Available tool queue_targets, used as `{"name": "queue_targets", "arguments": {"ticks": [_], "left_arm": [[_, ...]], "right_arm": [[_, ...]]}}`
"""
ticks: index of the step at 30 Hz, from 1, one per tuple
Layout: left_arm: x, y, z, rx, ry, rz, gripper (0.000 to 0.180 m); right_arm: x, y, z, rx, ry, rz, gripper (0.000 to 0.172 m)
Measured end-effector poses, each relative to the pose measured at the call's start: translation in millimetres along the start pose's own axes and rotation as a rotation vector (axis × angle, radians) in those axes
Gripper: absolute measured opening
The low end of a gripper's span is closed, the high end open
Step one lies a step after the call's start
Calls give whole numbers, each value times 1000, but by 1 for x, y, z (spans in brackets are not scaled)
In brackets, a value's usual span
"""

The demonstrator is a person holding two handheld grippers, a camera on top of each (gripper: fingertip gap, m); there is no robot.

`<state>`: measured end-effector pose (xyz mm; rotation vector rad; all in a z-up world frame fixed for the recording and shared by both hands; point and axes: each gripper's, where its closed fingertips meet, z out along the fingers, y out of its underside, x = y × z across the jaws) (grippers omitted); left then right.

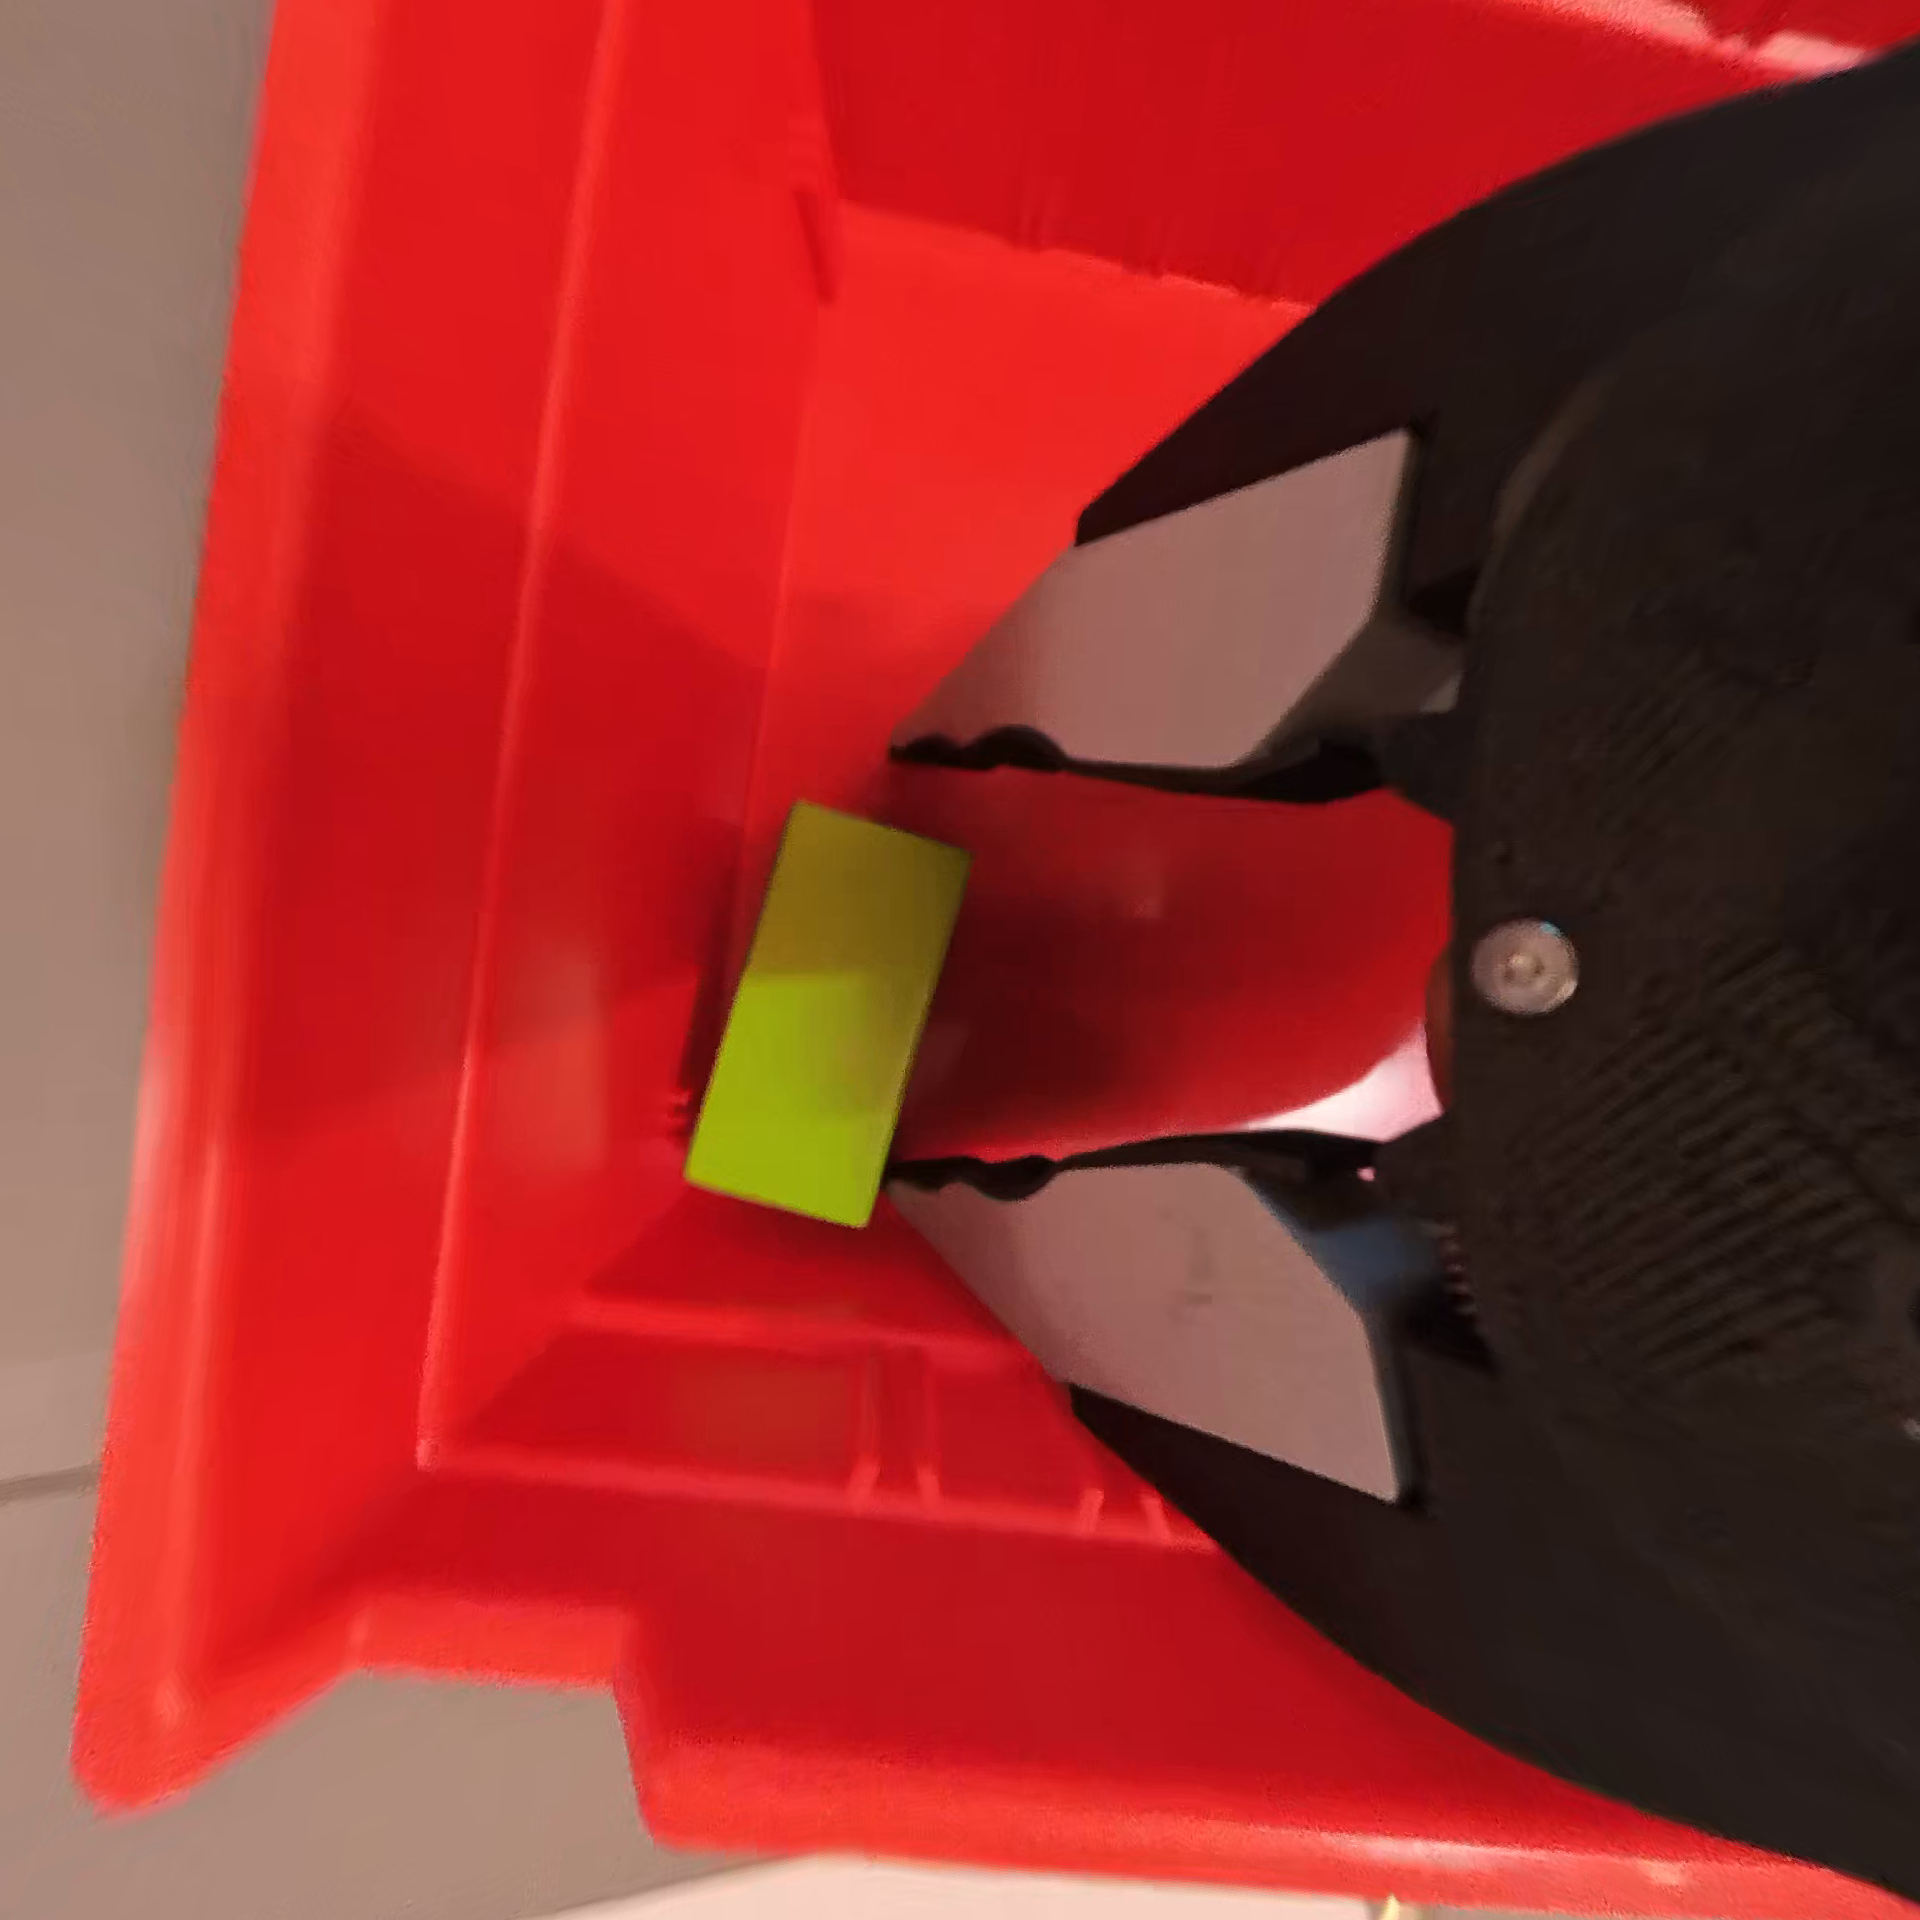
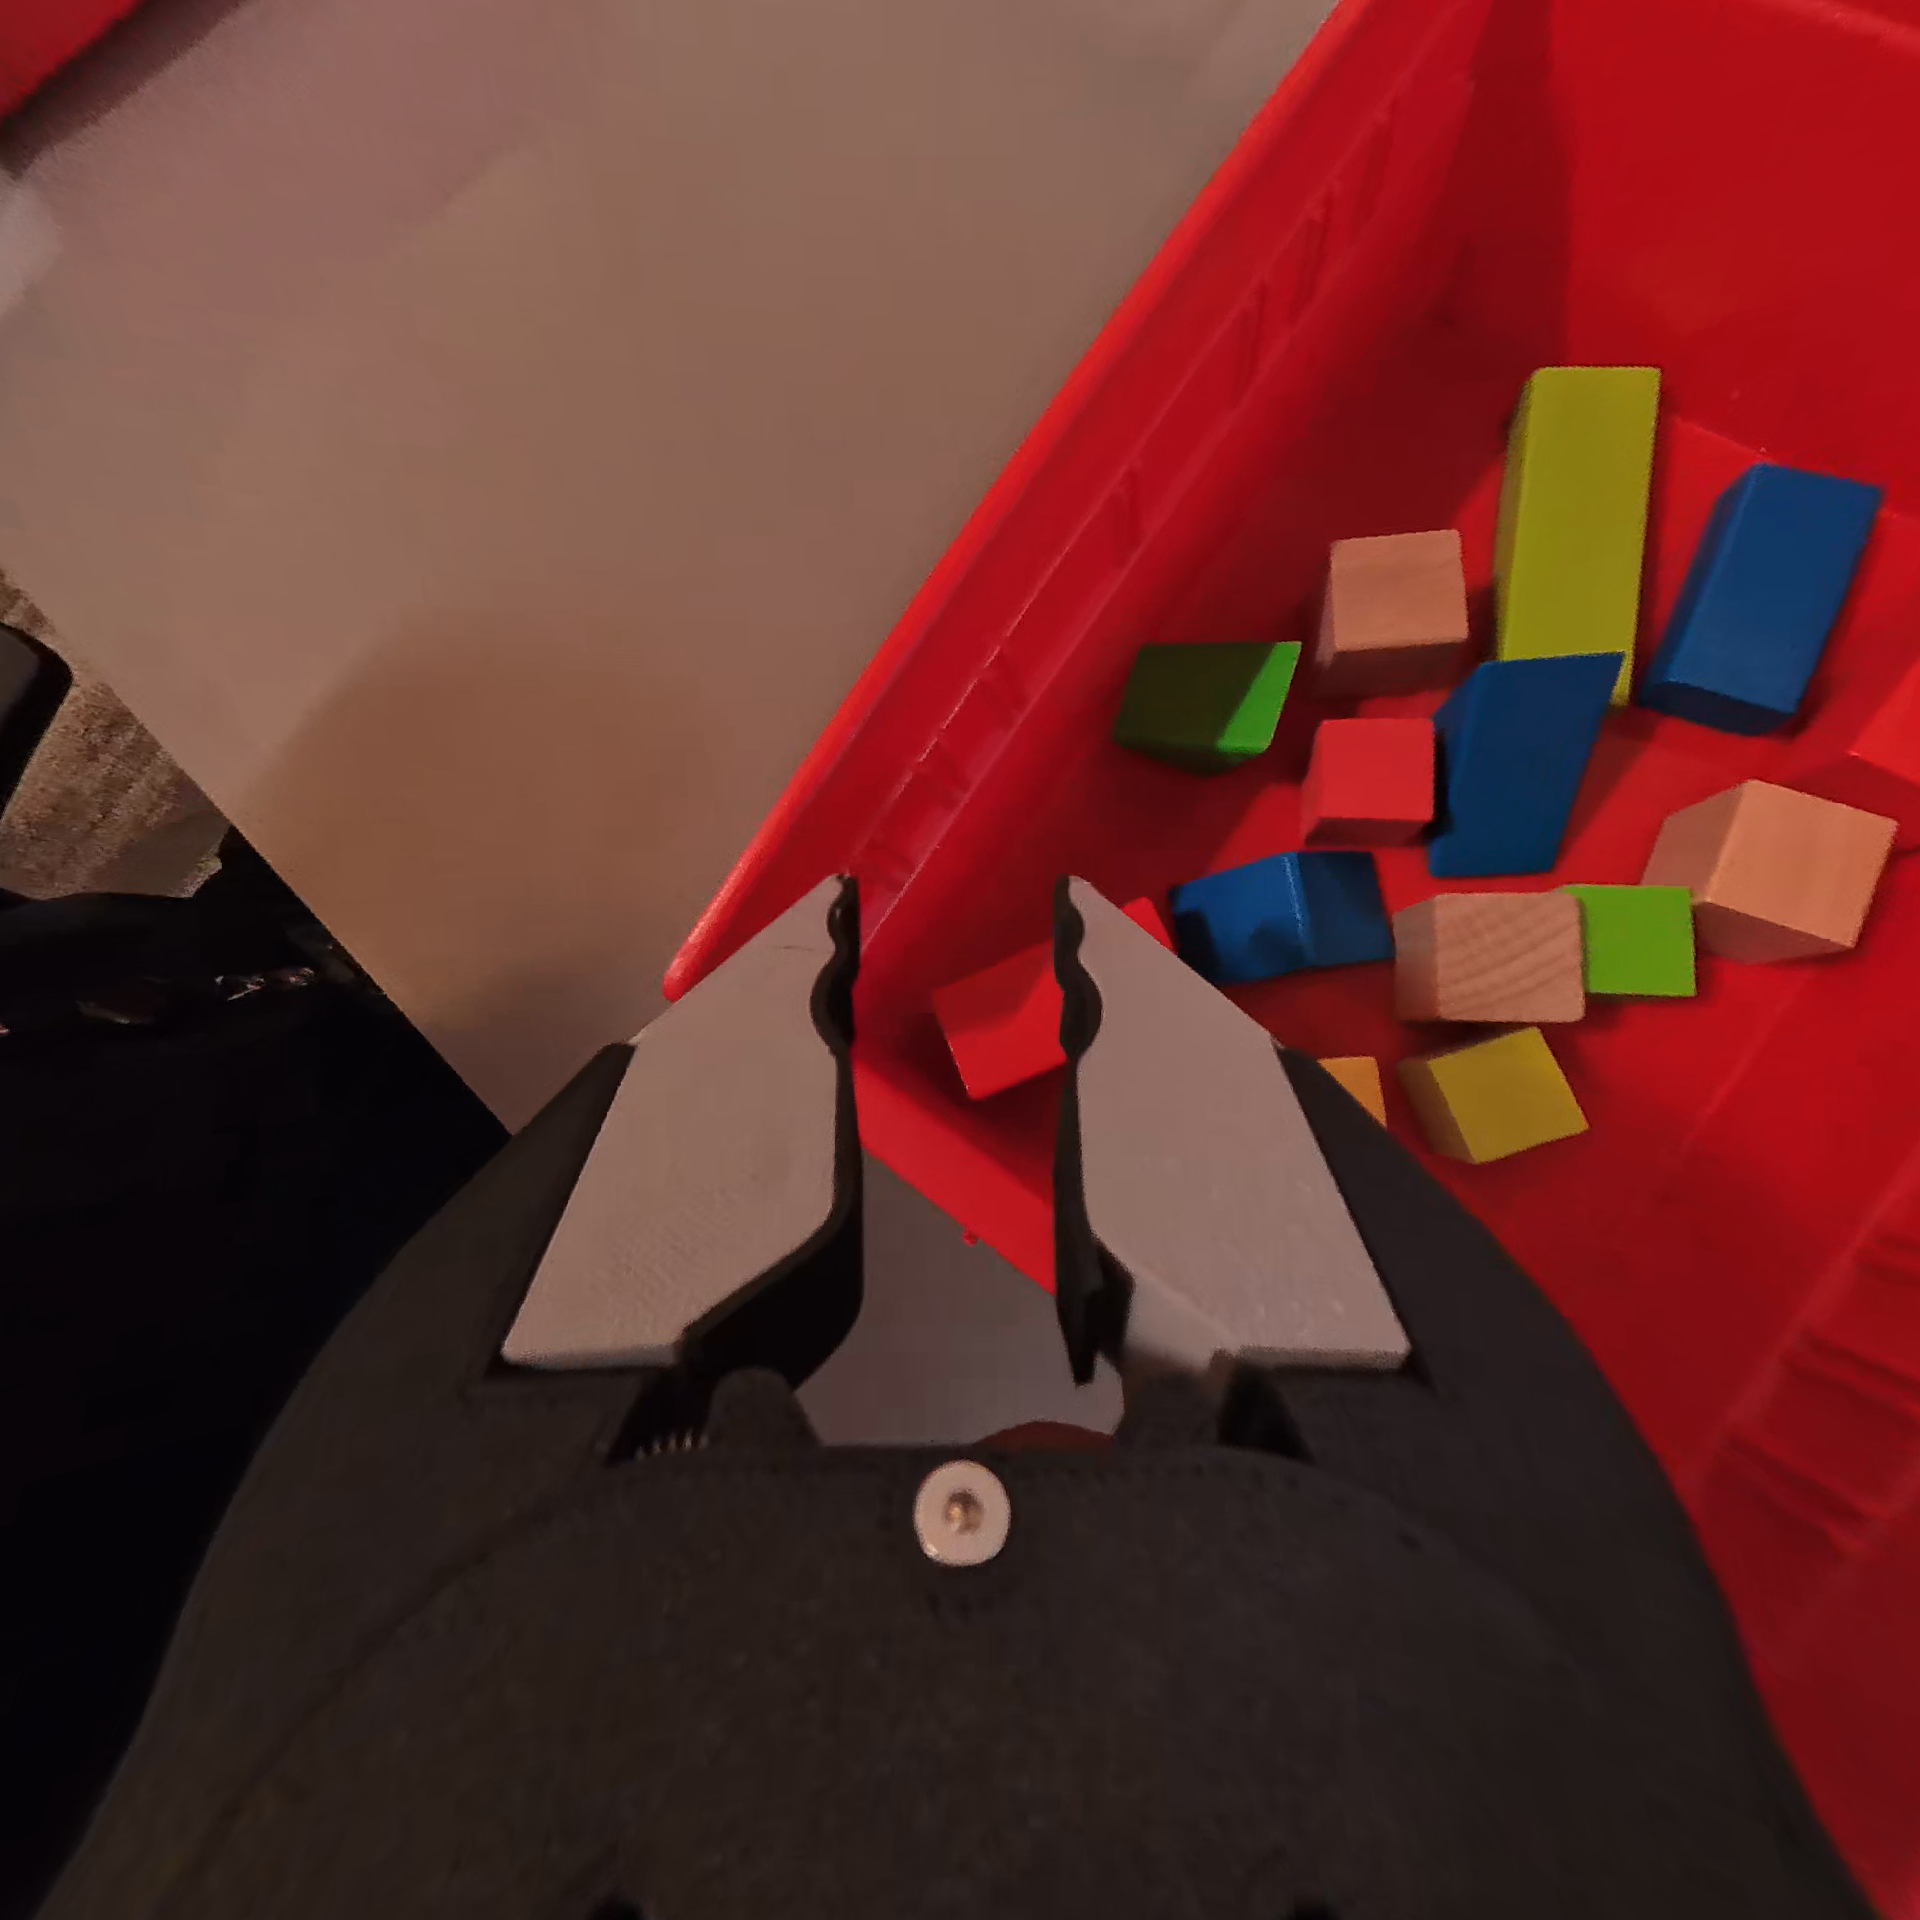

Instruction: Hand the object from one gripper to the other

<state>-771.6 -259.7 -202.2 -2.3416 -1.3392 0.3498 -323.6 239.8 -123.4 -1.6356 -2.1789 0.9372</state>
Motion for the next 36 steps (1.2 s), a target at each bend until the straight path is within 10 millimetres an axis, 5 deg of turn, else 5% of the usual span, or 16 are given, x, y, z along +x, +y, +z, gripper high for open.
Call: {"name": "queue_targets", "arguments": {"ticks": [2,3,4,7,12,18,20,23,29,33,36], "left_arm": [[21,4,-4,-34,110,67,72],[37,7,-10,-37,201,91,48],[48,9,-16,-34,262,90,45],[33,16,-25,-67,219,29,78],[8,-15,-34,81,121,3,76],[1,-33,-16,51,58,150,64],[3,-35,-9,23,54,196,70],[11,-10,10,-160,117,159,86],[10,-9,8,-155,106,166,69],[22,4,-6,-125,131,230,69],[36,0,-35,38,92,374,69]], "right_arm": [[-1,3,1,-1,-9,-2,35],[-1,5,1,-2,-14,-1,35],[-1,7,0,-2,-18,-1,35],[1,15,-3,-2,-23,0,35],[3,21,-2,17,-46,12,35],[0,28,-2,29,-74,27,35],[0,28,-4,37,-88,34,35],[-1,25,-7,62,-108,47,35],[-4,20,-8,79,-123,35,35],[-13,19,-4,83,-154,19,35],[-22,11,1,100,-180,11,24]]}}
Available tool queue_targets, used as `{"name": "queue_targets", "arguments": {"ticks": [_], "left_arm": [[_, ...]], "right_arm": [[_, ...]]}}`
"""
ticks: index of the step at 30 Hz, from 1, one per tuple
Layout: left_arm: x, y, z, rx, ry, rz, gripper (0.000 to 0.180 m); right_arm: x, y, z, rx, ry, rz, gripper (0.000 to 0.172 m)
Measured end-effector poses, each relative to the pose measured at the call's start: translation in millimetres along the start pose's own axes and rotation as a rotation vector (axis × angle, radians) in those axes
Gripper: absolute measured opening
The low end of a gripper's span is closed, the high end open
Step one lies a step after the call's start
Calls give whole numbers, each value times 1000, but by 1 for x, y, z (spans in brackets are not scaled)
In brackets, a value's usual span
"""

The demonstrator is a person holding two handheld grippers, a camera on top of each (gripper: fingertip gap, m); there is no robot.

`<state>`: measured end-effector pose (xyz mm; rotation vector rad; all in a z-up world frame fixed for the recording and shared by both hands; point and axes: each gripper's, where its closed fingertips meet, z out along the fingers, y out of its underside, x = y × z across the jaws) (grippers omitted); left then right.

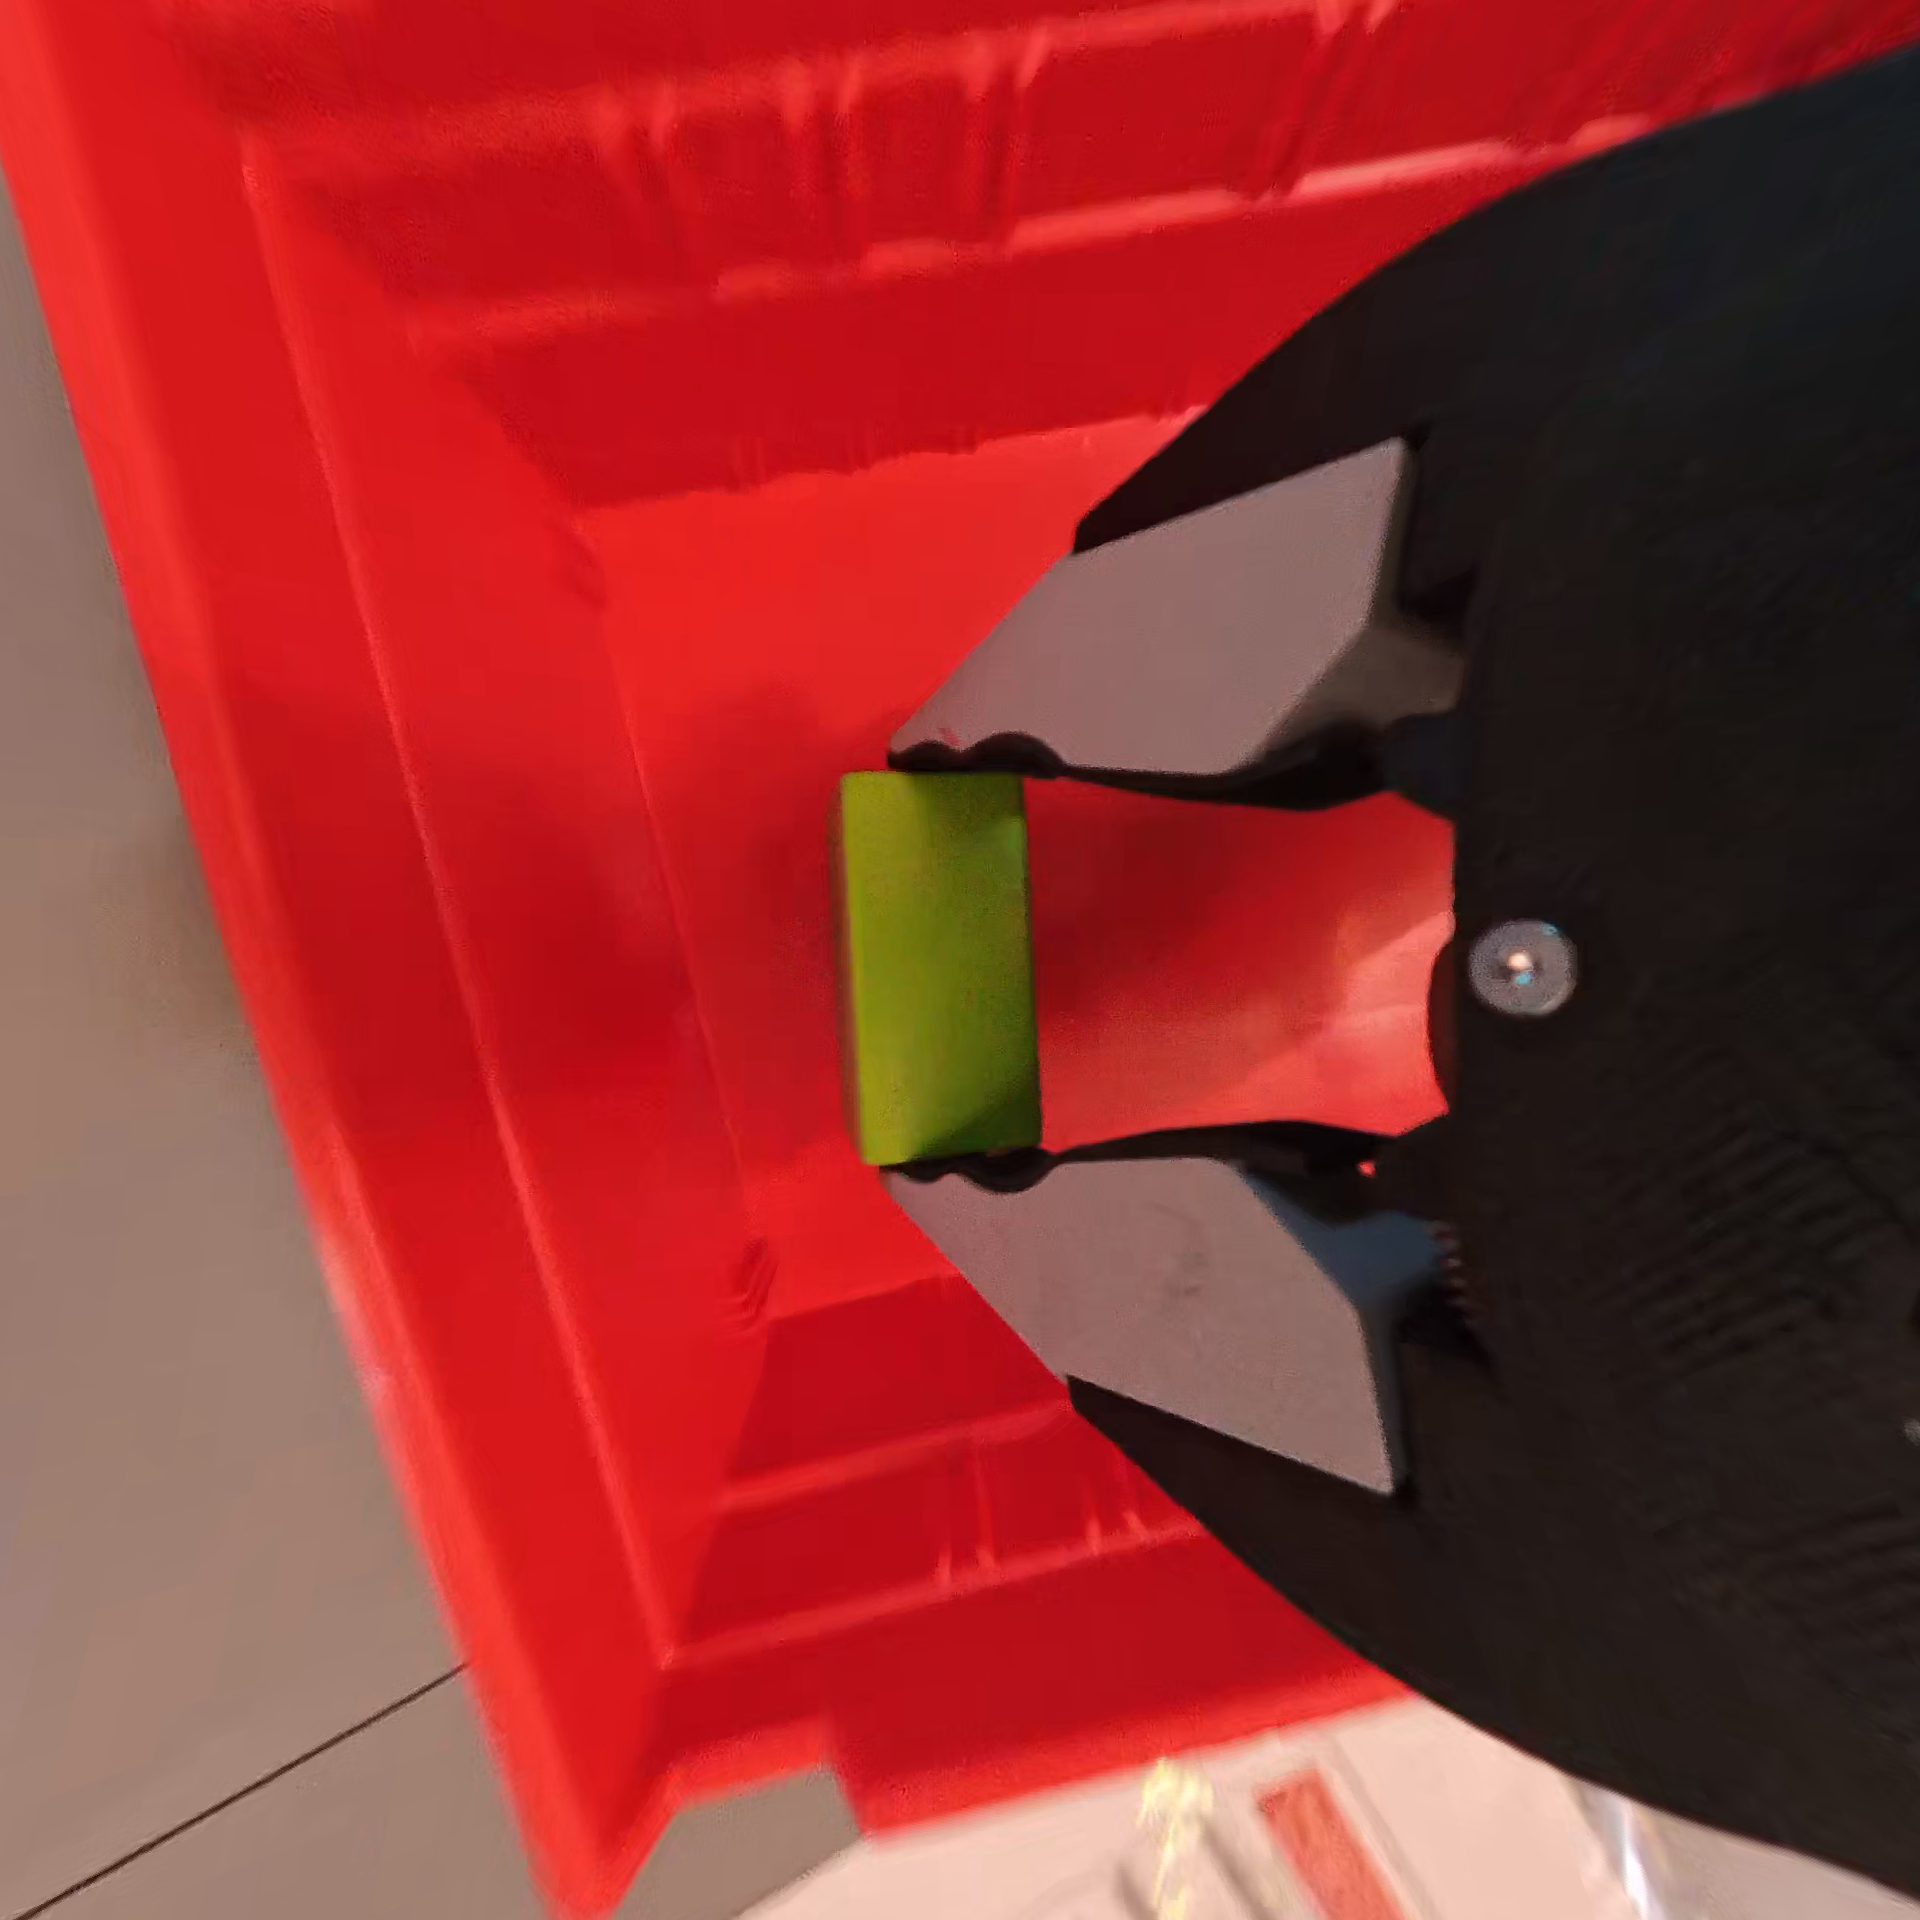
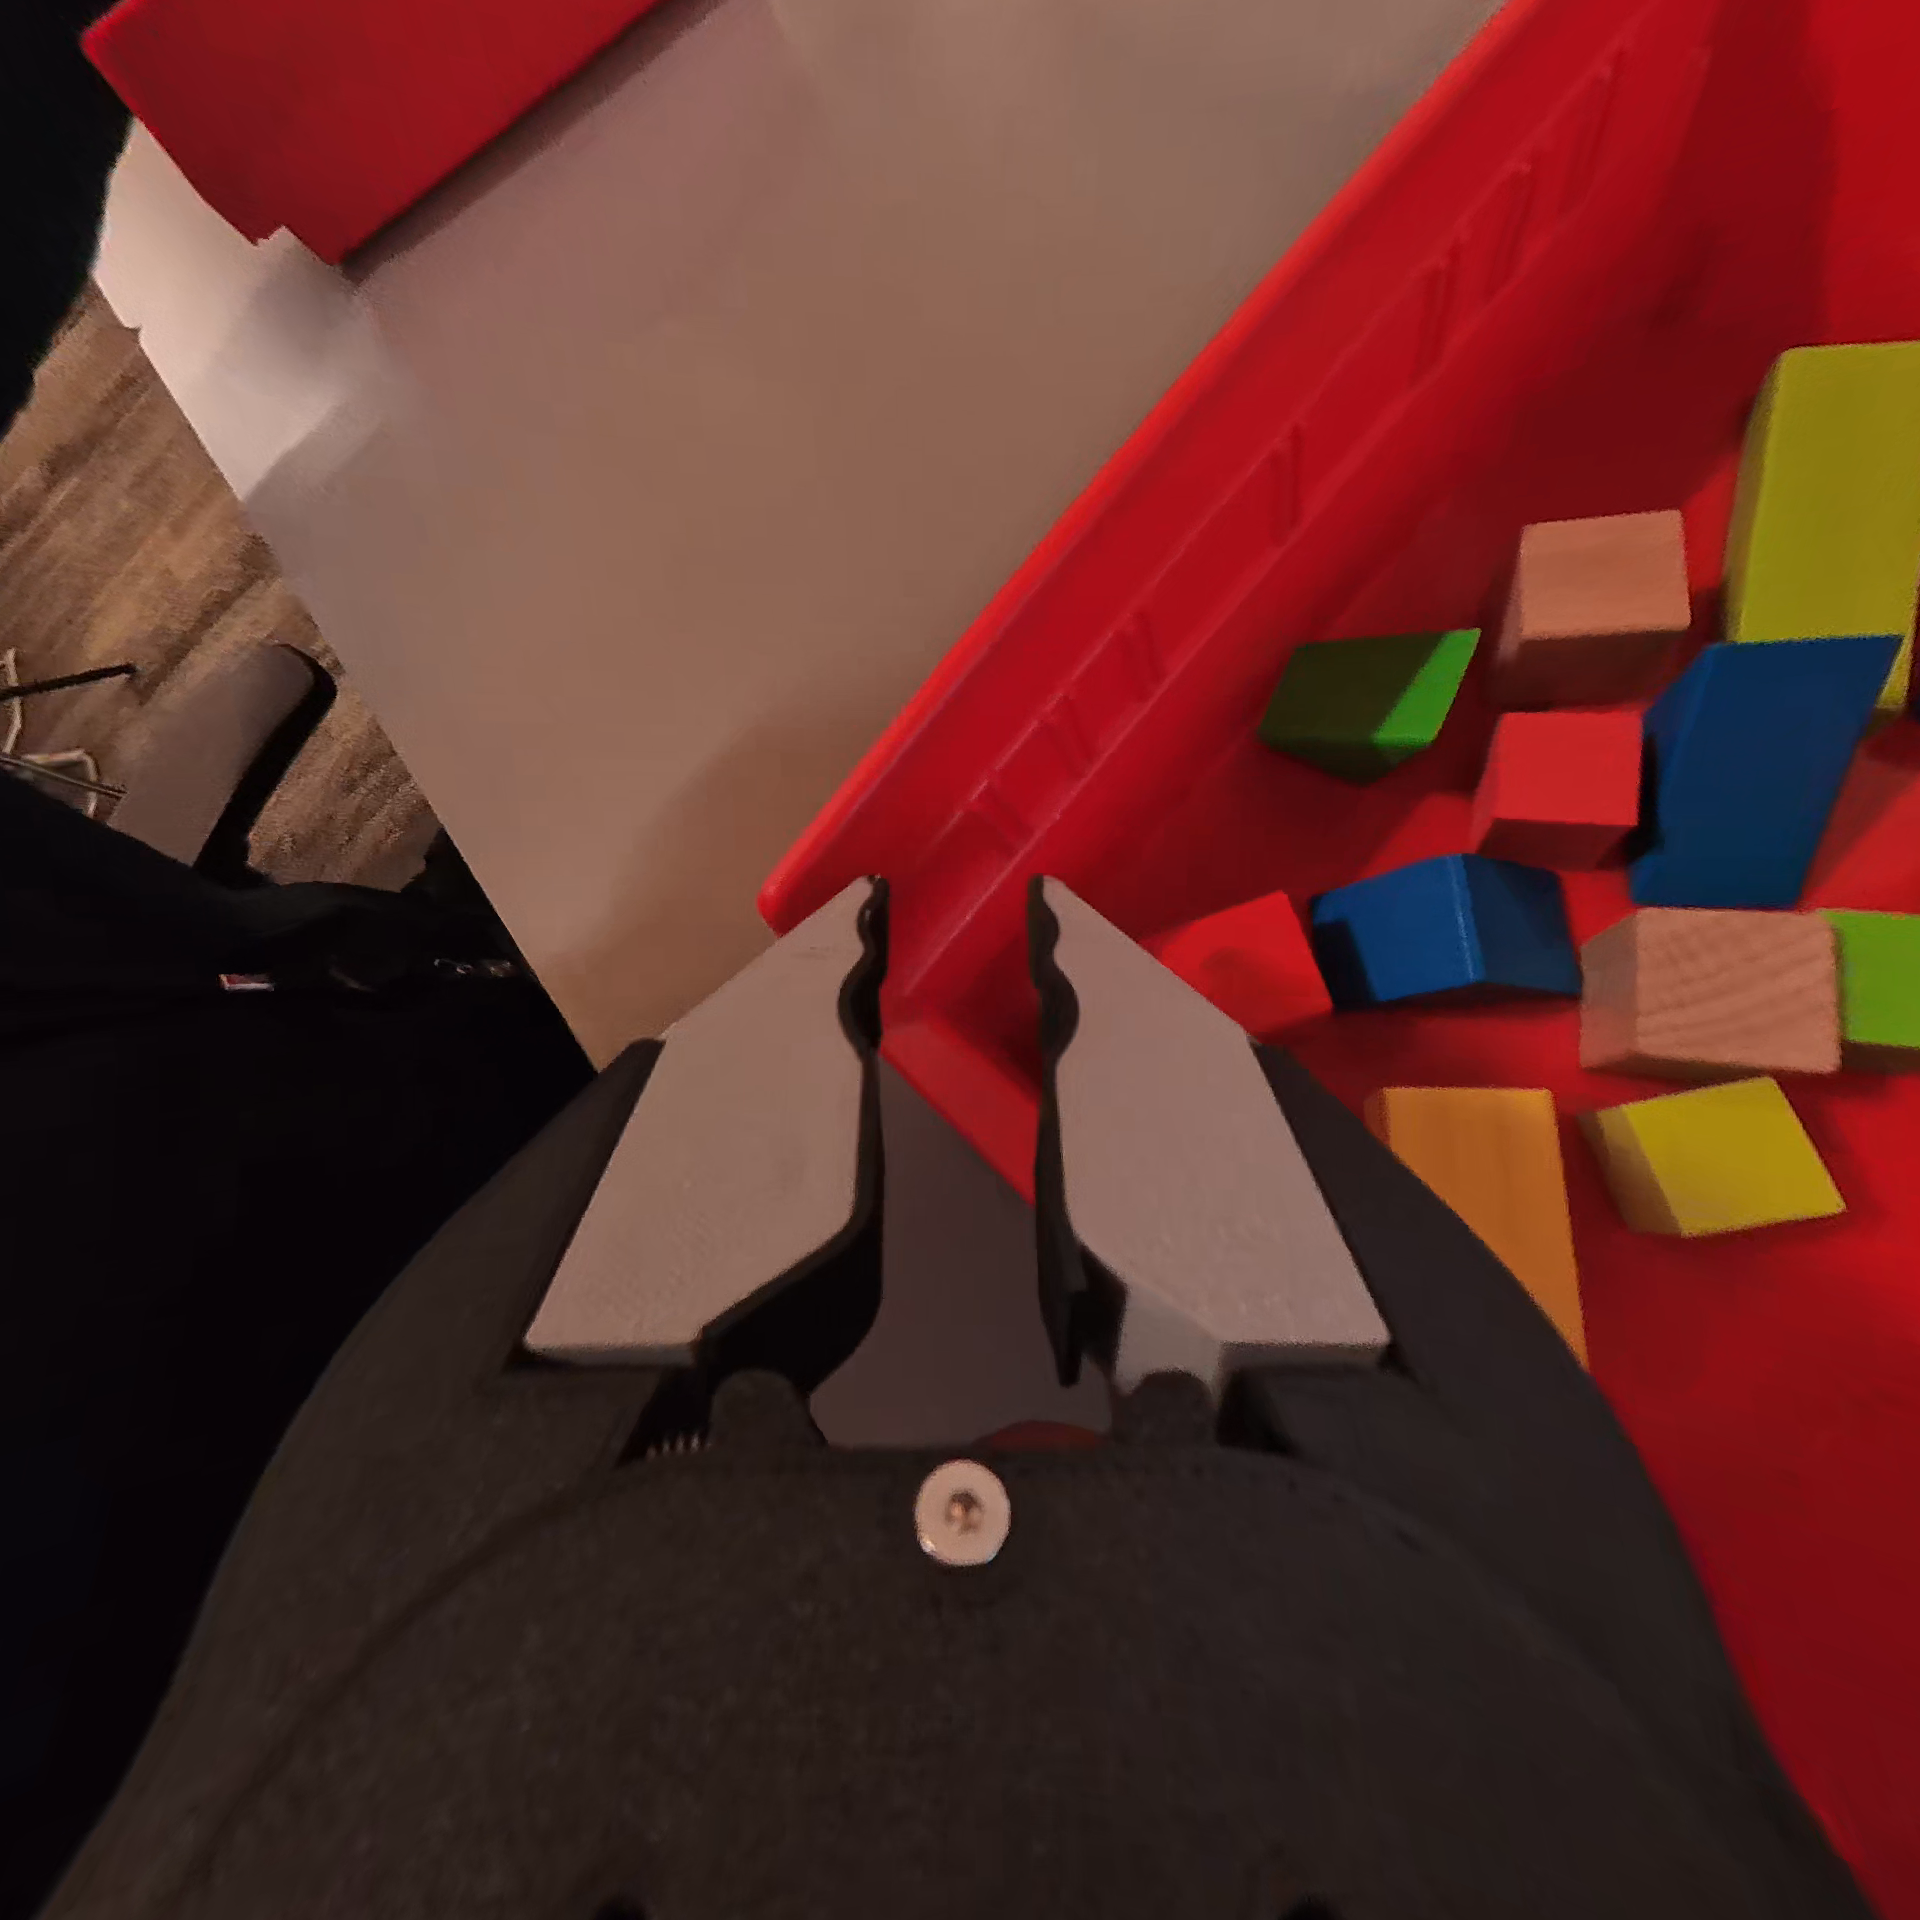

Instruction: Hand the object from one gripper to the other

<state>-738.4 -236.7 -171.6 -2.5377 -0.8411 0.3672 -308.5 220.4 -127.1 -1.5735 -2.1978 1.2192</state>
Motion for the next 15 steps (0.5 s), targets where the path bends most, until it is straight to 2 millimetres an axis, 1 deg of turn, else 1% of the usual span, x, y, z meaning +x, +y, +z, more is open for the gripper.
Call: {"name": "queue_targets", "arguments": {"ticks": [1,2,4,5,7,8,9,10,11,12,13,15], "left_arm": [[8,-9,-14,77,-41,83,69],[18,-19,-30,148,-85,161,68],[43,-40,-63,261,-154,265,69],[61,-54,-81,335,-186,333,69],[103,-81,-118,468,-253,470,69],[129,-95,-136,537,-279,543,69],[159,-107,-153,611,-294,612,69],[192,-118,-166,678,-294,672,69],[225,-127,-176,736,-287,730,69],[258,-133,-183,789,-285,789,69],[290,-139,-187,837,-281,841,69],[348,-145,-190,919,-256,930,69]], "right_arm": [[0,-3,3,-4,7,-4,24],[1,-6,6,-17,23,-8,28],[11,-17,6,-29,94,2,46],[23,-25,2,-20,165,9,47],[60,-41,-20,8,409,13,48],[66,-52,-30,48,462,18,50],[57,-70,-33,118,422,25,52],[35,-92,-33,208,317,24,56],[7,-114,-31,293,182,9,60],[-22,-132,-28,353,52,-9,62],[-49,-147,-24,381,-55,-25,66],[-90,-166,-9,378,-204,-56,71]]}}
